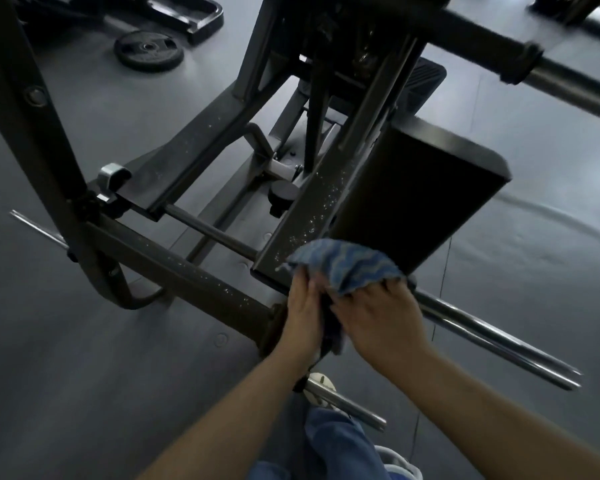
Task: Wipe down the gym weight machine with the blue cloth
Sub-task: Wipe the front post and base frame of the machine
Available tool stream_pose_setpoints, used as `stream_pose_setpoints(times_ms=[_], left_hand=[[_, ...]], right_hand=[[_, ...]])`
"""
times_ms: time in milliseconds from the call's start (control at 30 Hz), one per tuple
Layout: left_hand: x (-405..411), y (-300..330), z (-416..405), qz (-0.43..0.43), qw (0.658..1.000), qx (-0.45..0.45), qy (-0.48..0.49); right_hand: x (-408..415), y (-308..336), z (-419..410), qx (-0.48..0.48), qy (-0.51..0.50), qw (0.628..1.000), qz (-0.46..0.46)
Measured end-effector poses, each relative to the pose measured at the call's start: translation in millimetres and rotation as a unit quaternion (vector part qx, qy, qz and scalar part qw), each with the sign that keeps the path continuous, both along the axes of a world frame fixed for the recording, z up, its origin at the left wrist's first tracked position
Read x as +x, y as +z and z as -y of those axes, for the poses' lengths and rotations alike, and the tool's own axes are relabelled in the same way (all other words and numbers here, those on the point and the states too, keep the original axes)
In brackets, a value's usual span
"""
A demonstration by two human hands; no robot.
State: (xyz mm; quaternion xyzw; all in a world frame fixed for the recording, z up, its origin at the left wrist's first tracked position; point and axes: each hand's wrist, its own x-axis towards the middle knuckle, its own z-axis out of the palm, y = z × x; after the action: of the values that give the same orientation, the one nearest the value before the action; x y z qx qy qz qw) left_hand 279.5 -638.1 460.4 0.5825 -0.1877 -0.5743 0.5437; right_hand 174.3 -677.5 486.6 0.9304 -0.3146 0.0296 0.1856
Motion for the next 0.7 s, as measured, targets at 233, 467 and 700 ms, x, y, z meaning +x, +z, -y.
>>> stream_pose_setpoints(times_ms=[233, 467, 700], left_hand=[[6, 97, 41, 0.264, 0.935, -0.235, 0.009], [31, 119, 43, 0.297, 0.933, -0.203, -0.004], [35, 156, 47, 0.496, 0.838, -0.226, -0.011]], right_hand=[[-12, 104, 36, -0.114, -0.091, 0.979, 0.144], [-28, 148, 50, 0.228, -0.177, 0.875, 0.389], [-46, 124, 52, 0.457, -0.327, 0.657, 0.502]])
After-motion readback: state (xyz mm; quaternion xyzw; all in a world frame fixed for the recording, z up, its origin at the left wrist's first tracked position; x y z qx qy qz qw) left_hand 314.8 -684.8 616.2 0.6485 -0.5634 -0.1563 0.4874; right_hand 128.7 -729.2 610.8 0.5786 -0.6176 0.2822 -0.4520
